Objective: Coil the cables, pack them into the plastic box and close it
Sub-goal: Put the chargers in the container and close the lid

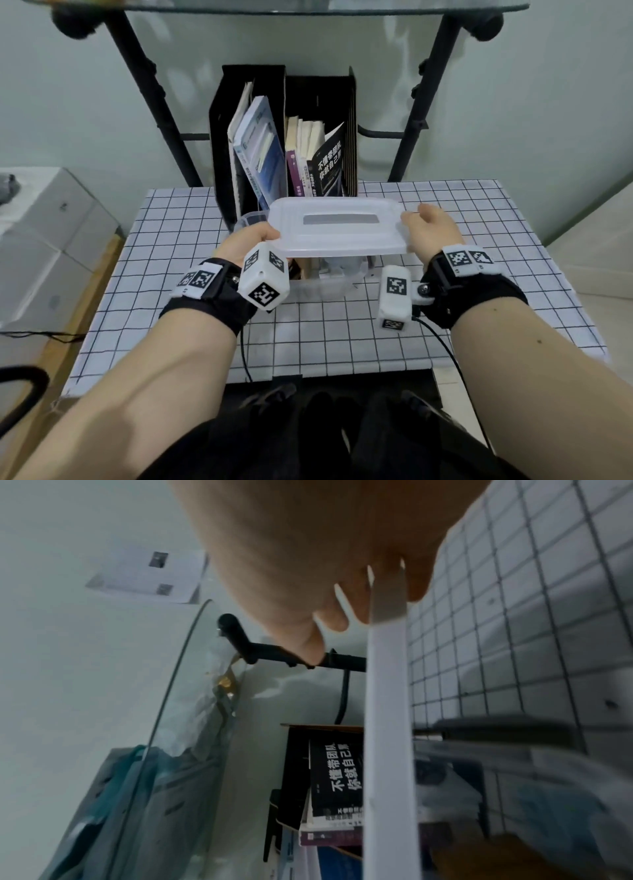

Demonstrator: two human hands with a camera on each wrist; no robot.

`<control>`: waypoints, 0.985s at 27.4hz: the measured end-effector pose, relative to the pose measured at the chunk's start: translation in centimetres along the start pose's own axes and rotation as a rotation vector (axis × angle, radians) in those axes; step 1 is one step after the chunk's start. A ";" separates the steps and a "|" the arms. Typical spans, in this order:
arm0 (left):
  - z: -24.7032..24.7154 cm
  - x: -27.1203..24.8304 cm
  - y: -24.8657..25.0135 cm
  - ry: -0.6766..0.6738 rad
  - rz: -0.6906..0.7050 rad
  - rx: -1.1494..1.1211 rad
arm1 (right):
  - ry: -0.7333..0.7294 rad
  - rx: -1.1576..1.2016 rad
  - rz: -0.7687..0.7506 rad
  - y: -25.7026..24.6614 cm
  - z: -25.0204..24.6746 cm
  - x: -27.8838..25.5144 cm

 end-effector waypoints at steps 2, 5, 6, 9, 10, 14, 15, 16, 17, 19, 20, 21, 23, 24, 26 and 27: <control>-1.4 0.1 0.0 -0.007 0.000 0.043 | -0.013 -0.087 -0.020 -0.2 1.7 0.0; -4.4 0.1 -0.5 0.013 -0.022 0.045 | -0.022 -0.127 -0.065 -1.0 4.2 -0.5; -5.2 0.2 -0.5 0.020 -0.022 0.027 | -0.016 -0.118 -0.061 -1.1 4.8 -0.6; -5.8 -0.1 0.1 0.007 0.032 -0.029 | -0.022 -0.143 -0.071 -1.3 6.7 -0.9; -6.2 0.1 0.1 0.022 0.062 -0.030 | -0.035 -0.155 -0.071 -1.1 7.3 -0.8; -7.7 0.6 -0.2 0.135 0.135 -0.043 | -0.036 -0.169 -0.071 -0.8 8.4 -0.8; -7.9 0.9 -0.5 0.150 0.142 -0.020 | -0.028 -0.172 -0.073 -0.8 8.5 -0.7; -8.1 1.3 -0.6 0.162 0.151 0.005 | -0.018 -0.174 -0.071 -0.8 8.5 -0.5; -8.2 1.6 -0.8 0.158 0.151 0.020 | -0.010 -0.174 -0.069 -0.8 8.6 -0.3; -8.4 2.2 -1.2 0.163 0.146 0.047 | 0.003 -0.186 -0.068 -0.7 8.7 0.2; -8.3 2.5 -1.3 0.156 0.150 0.052 | 0.006 -0.197 -0.069 -0.7 8.8 0.4; -8.3 2.7 -1.3 0.152 0.153 0.060 | 0.011 -0.206 -0.068 -0.6 8.9 0.6; -8.1 2.8 -1.0 0.152 0.153 0.091 | 0.021 -0.220 -0.063 -0.3 9.1 0.9; -8.0 2.8 -0.7 0.151 0.165 0.106 | 0.029 -0.225 -0.059 -0.2 9.1 1.2; -7.7 2.9 -0.2 0.145 0.195 0.146 | 0.037 -0.239 -0.042 0.2 9.2 1.6; -7.5 3.0 -0.1 0.137 0.203 0.161 | 0.038 -0.250 -0.038 0.3 9.3 1.7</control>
Point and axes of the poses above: each hand's wrist, its own x-axis towards the middle knuckle, its own z-axis out of the palm, y = z × x, the point moved 10 cm from there along x, towards the middle knuckle, and after that the axes turned 14 degrees about z, right-handed, at the moved point
